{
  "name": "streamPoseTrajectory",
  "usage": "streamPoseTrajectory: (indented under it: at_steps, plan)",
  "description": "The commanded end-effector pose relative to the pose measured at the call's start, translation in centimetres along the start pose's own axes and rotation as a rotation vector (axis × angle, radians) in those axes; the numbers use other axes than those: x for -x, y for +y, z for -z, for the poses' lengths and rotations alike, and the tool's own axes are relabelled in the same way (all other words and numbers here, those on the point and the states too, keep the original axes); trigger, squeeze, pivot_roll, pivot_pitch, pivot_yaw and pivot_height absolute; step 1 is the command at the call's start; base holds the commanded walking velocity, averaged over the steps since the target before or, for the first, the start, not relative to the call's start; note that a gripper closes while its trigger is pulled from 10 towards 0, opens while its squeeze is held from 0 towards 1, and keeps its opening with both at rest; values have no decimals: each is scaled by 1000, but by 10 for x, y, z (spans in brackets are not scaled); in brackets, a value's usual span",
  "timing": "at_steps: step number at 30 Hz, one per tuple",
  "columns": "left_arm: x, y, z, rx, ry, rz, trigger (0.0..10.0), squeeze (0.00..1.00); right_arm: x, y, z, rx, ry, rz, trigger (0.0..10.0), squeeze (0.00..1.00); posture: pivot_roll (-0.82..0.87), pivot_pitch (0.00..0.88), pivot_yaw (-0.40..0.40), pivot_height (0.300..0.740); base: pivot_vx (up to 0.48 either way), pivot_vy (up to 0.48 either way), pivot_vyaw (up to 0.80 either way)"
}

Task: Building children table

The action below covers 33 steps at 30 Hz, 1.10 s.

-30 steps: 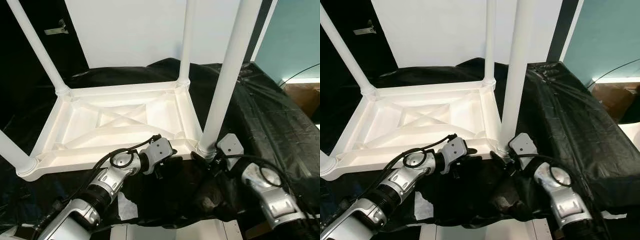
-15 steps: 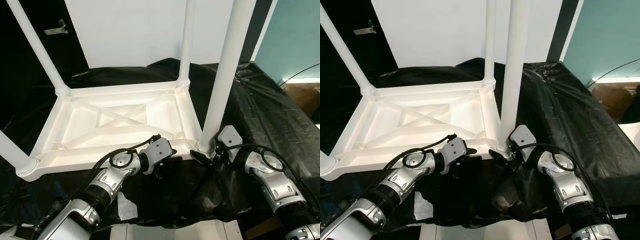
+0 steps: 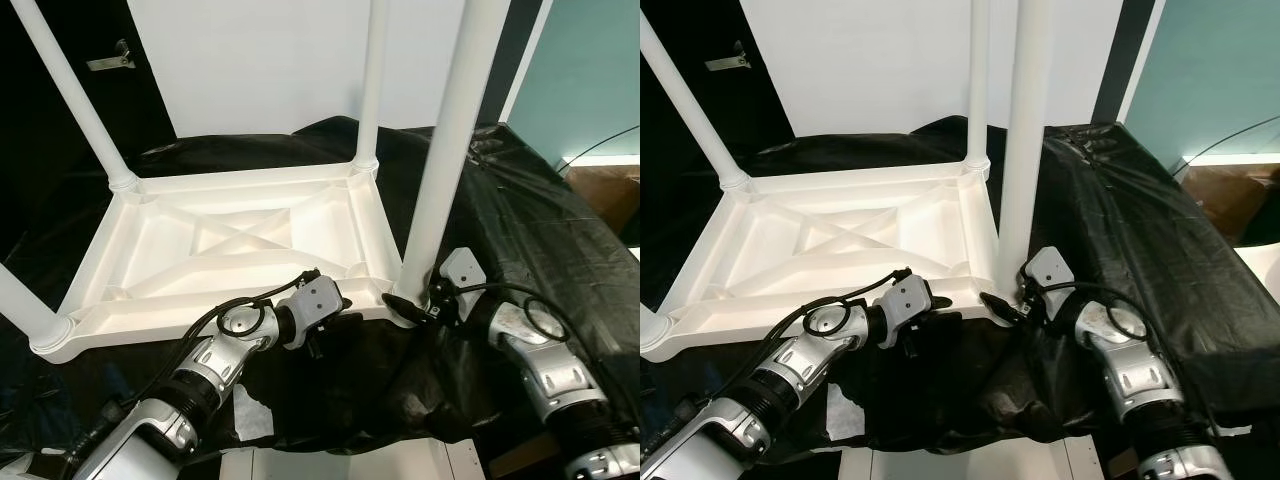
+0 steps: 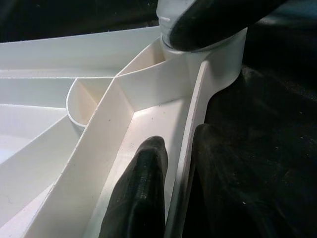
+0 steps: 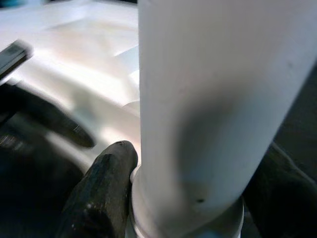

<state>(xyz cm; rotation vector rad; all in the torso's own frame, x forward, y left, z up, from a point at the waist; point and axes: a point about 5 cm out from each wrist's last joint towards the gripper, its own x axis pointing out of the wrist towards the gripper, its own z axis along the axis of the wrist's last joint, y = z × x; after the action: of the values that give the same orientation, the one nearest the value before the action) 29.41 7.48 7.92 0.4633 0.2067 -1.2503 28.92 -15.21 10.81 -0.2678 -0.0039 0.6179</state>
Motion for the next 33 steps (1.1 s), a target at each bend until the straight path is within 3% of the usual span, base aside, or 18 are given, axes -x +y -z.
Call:
streamPoseTrajectory:
  at_steps: [1,2,3,4,5,7,8,9,12,17,21,22,23,26,27,32,33]
  plan:
    - [0,-41,32,67,137,368,10000,0,5,-3,17,-50,76,211,0,0,-75,0,0,740,0,0,0]
    - [0,-41,32,68,137,368,10000,0,8,1,23,-70,93,328,0,0,-75,0,-3,740,0,0,0]
    - [0,-41,32,68,137,368,10000,0,8,1,23,-70,93,328,0,0,-75,0,-3,740,0,0,0]
    - [0,-42,33,69,137,368,10000,0,12,3,28,-86,106,443,0,0,-72,0,-5,740,0,0,0]
    - [0,-42,33,69,137,368,10000,0,12,3,28,-86,106,443,0,0,-72,0,-5,740,0,0,0]
    - [0,-43,33,70,135,369,10000,0,24,2,30,-92,109,709,0,0,-70,0,-5,740,0,0,0]
    - [0,-43,33,70,135,369,10000,0,24,2,30,-92,109,709,0,0,-70,0,-5,740,0,0,0]
    - [0,-43,33,71,135,370,10000,0,28,2,31,-106,120,798,0,0,-75,0,-1,740,0,0,0]
    - [0,-43,34,71,139,374,10000,0,33,5,38,-148,165,907,0,0,-76,0,6,740,0,0,0]
    - [0,-43,34,70,140,378,10000,0,37,3,43,-177,197,965,0,0,-78,0,10,740,0,0,0]
    - [-1,-42,33,68,141,378,10000,0,27,9,35,-168,167,921,0,0,-75,0,12,740,0,0,0]
    - [0,-42,34,68,142,376,10000,0,23,11,35,-174,163,879,0,608,-76,0,14,740,0,0,0]
    - [0,-42,34,69,143,376,10000,0,20,13,35,-183,162,836,3333,1000,-76,0,14,740,0,0,0]
    - [0,-42,34,69,144,375,10000,0,18,13,35,-192,164,795,3333,1000,-76,0,14,740,0,0,0]
    - [0,-42,34,69,145,374,10000,0,16,14,34,-196,153,772,10000,1000,-76,0,13,740,0,0,0]
    - [0,-41,34,69,146,371,10000,0,11,11,27,-182,107,645,10000,976,-82,0,16,740,0,0,0]
    - [0,-41,34,68,145,371,10000,0,10,5,19,-148,64,579,10000,0,-86,0,20,740,0,0,0]
